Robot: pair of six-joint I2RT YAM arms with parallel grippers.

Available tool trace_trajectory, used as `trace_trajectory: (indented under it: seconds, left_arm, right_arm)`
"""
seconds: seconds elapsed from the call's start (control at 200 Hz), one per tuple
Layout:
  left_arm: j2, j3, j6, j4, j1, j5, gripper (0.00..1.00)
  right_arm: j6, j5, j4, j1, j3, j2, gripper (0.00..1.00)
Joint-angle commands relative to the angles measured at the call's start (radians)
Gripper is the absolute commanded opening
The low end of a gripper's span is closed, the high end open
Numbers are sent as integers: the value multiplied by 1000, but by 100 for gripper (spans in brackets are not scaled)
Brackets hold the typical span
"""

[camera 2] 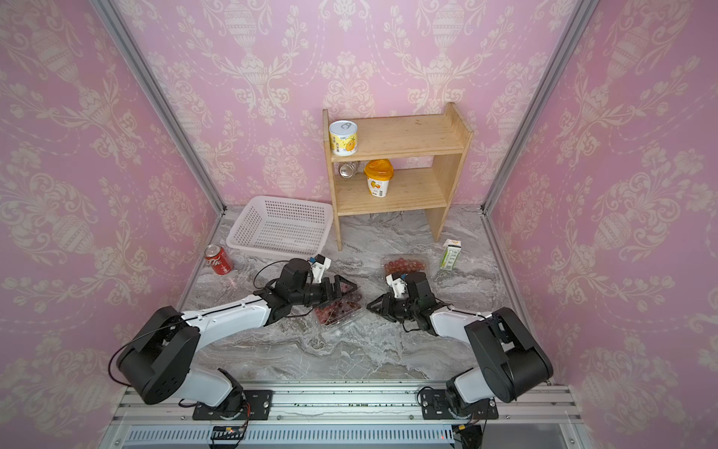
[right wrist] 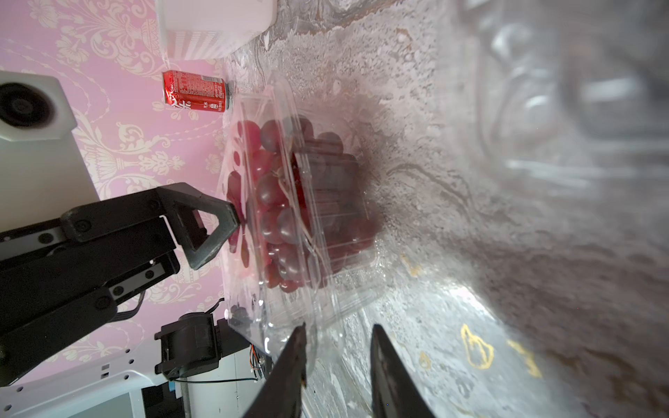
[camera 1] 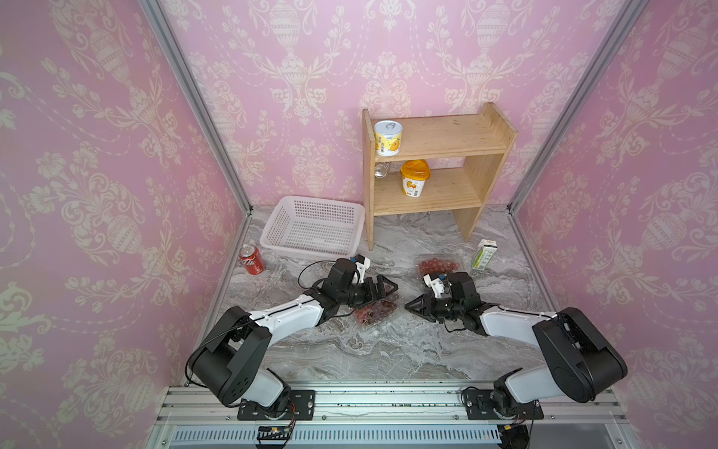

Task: Pack grapes into containers
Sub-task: Close the packing box at the center of the board.

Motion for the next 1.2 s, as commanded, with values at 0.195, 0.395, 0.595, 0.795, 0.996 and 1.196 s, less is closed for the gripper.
trace_trajectory:
  seconds: [0.195, 0.395, 0.595, 0.795, 0.996, 1.196]
  left_arm:
    - [-14, -14, 41, -95, 0, -39, 99]
    - [-14, -22, 42, -94, 0, -40, 99]
    - [-14, -22, 47, -100, 0, -42, 99]
    - [-10, -22, 48, -98, 0, -41, 99]
    - [-19, -31, 48, -102, 0, -43, 99]
    - [-24, -36, 48, -102, 0, -46, 99]
  right_arm:
    - [30, 0, 45, 30, 14, 41, 24]
    - [62, 16, 75, 44, 9, 59, 21]
    - [79, 51, 82, 77, -1, 54, 21]
    - [95, 60, 129, 91, -6, 95, 20]
    - [98, 72, 138, 102, 9, 115, 18]
    - [102, 84, 152, 111, 14, 137, 14]
